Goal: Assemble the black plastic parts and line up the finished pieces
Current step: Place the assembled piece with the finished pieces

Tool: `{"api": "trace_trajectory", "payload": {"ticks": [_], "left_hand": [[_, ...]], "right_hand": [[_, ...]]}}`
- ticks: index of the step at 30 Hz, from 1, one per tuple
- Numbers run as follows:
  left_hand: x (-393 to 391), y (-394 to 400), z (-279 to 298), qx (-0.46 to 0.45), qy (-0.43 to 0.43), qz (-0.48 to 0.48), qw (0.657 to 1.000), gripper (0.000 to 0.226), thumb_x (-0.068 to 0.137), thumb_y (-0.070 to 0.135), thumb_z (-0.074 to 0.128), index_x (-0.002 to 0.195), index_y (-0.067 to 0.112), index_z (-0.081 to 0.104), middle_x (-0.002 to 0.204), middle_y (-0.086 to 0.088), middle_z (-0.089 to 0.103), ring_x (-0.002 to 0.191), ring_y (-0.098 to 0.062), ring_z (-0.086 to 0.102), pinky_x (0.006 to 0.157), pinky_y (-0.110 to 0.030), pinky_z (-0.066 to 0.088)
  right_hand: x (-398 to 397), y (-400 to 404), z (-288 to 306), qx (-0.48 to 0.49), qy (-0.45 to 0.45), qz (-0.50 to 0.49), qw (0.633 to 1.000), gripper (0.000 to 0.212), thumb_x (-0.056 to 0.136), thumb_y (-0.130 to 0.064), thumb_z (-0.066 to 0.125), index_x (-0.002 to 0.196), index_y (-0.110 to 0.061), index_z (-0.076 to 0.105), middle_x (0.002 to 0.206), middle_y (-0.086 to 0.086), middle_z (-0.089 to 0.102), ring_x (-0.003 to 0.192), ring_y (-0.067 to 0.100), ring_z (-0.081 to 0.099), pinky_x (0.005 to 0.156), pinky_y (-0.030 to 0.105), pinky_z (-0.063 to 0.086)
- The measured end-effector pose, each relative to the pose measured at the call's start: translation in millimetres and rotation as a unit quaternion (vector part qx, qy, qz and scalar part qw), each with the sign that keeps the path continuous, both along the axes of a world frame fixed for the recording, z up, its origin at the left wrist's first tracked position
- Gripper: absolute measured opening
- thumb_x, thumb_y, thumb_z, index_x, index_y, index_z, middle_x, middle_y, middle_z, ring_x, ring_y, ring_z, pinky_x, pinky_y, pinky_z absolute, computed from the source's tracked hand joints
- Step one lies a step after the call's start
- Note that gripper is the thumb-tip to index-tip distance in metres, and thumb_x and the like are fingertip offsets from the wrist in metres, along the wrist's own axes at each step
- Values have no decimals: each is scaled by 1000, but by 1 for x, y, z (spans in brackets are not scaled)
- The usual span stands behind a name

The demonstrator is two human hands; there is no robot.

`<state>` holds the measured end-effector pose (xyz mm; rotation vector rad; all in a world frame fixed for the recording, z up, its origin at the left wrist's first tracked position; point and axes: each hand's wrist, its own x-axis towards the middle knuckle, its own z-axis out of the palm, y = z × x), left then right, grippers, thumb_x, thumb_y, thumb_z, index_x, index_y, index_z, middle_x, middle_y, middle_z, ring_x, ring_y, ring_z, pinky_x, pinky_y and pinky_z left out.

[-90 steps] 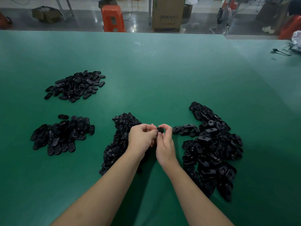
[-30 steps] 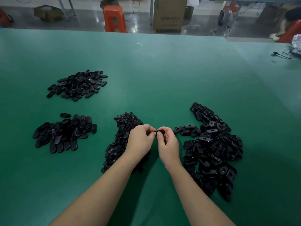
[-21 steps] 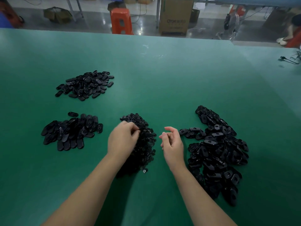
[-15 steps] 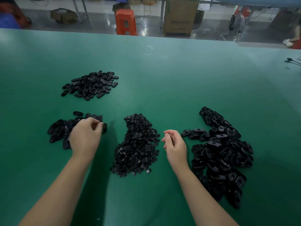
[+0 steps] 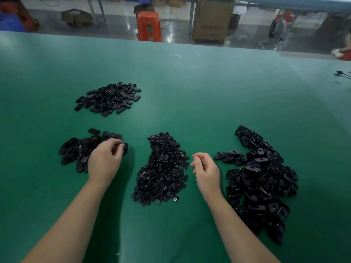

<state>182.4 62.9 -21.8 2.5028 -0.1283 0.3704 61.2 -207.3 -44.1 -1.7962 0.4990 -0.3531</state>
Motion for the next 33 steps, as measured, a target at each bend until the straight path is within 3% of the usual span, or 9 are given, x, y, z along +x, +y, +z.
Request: {"api": "trace_trajectory", "payload": {"ticks": [3,7,12,15,21,24,27,30,33], "left_hand": [[-3,-26,-9,13,27,-57,998,19,99,25,62,112,17,73,89,5,71,59,2,51,50,-21,37],[-1,-44,-19,41,45,-72,996,23,100,29,58,117,23,72,95,7,71,66,-8,53,54,-24,38],[-2,-45,-25,81,30,-91,992,23,101,35,55,117,40,70,70,13,52,59,-2,48,48,-22,36],[-4,-44,-29,86,12,-100,991,27,101,34,55,122,43,68,69,12,47,57,-3,48,48,-21,37],[-4,-44,-28,78,20,-107,991,43,97,52,34,119,46,70,74,15,48,60,2,50,52,-20,34],[-4,-44,-30,66,9,-104,992,42,97,51,35,112,42,73,71,15,48,58,2,50,50,-20,35],[-2,-45,-31,60,-2,-94,994,32,97,48,43,96,37,73,68,14,49,59,0,50,48,-20,35],[0,-44,-32,68,-2,-91,994,14,96,40,60,87,33,70,69,15,53,59,-2,51,46,-21,40],[1,-42,-32,72,11,-89,993,7,90,34,70,84,32,68,72,17,55,63,-2,52,47,-19,37]], "right_hand": [[0,1,1,-3,2,0,1000,15,103,-24,53,95,-31,65,80,-13,70,56,12,49,50,30,41],[0,1,2,-11,7,0,1000,17,102,-24,53,93,-32,65,80,-11,70,57,12,50,51,30,41],[0,2,2,-21,9,-1,1000,20,102,-22,55,90,-36,63,80,0,69,58,9,53,53,34,46],[1,4,2,-32,19,15,999,19,101,-21,56,90,-35,63,81,0,67,55,3,48,50,26,42],[7,-18,20,18,92,105,990,13,101,-27,58,99,-36,67,91,-9,71,69,0,59,67,22,50],[9,-47,33,-210,138,87,964,18,104,-24,52,114,-29,66,103,-11,63,66,2,56,62,22,48],[13,-75,43,-430,201,85,876,30,103,-20,53,132,-21,61,126,-2,53,99,17,60,82,31,50],[17,-94,46,-476,262,133,829,36,101,-17,55,137,-20,58,130,4,49,118,24,51,91,37,50],[19,-100,45,-480,286,151,816,30,99,-21,60,130,-22,61,125,4,52,118,25,50,88,35,48]]}}
